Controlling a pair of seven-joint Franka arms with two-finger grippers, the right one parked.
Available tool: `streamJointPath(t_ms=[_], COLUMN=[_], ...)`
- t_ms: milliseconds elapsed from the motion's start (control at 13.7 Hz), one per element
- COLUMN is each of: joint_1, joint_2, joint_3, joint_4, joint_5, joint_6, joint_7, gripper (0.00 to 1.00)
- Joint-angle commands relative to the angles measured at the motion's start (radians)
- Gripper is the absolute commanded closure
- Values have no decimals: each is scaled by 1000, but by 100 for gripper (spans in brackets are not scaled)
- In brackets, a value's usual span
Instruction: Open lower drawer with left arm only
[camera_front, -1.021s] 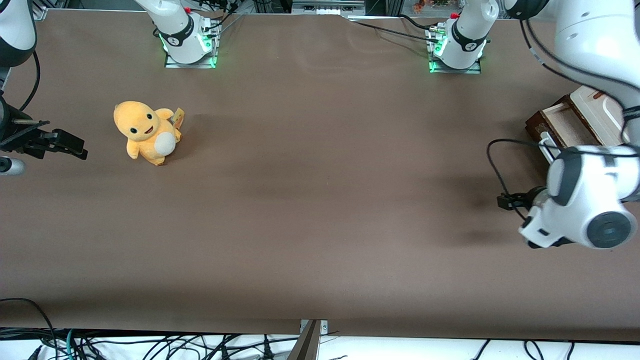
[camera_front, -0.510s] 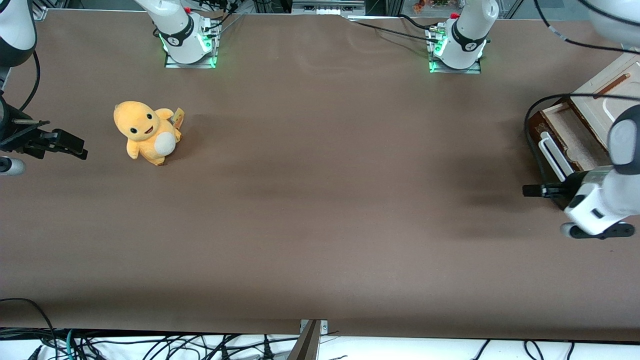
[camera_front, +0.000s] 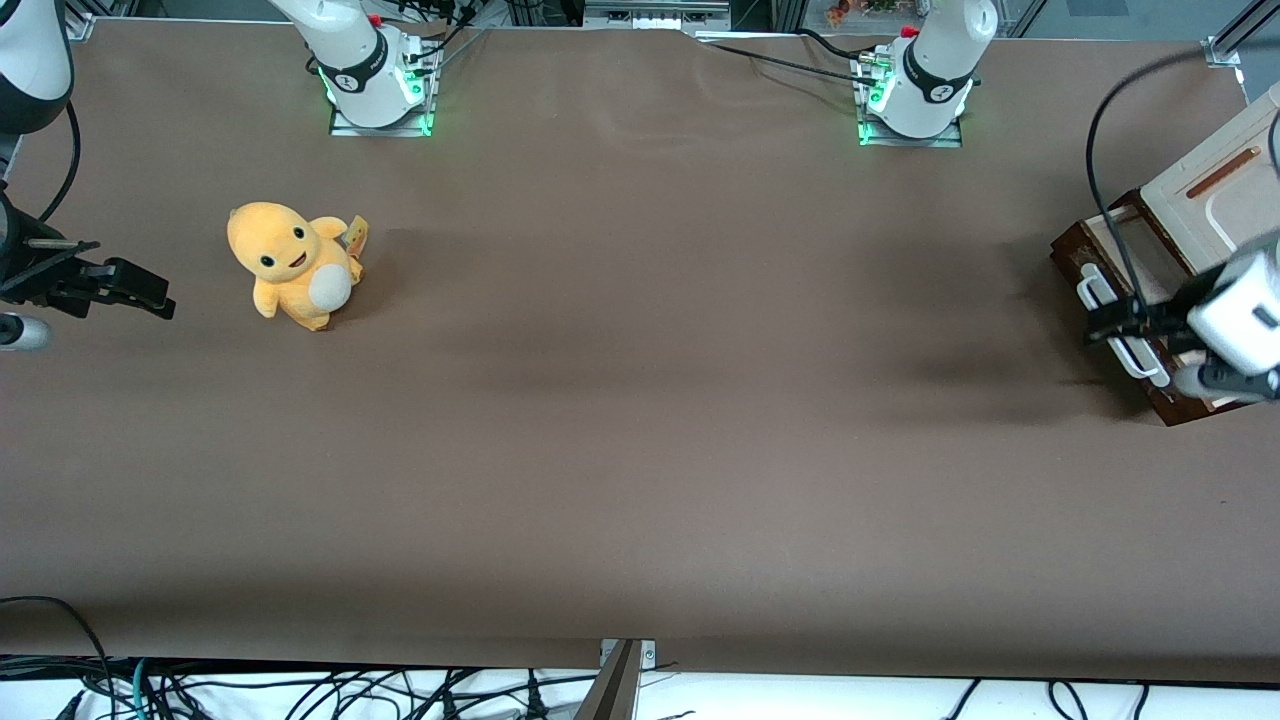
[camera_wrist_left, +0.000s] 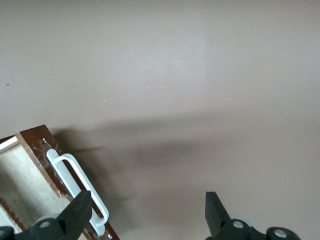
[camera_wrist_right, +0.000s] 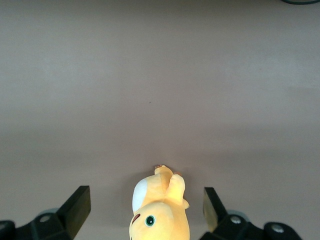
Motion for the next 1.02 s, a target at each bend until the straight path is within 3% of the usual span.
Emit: streamJointPath(t_ms=[0, 365, 948], joint_1=[-15, -29, -29], joint_2=[-113, -174, -187], joint_3=[8, 1, -1], joint_4=[-118, -112, -120], joint_5=[-20, -30, -32], joint_6=[19, -110, -118], joint_7=[24, 33, 36], gripper=[0, 0, 0])
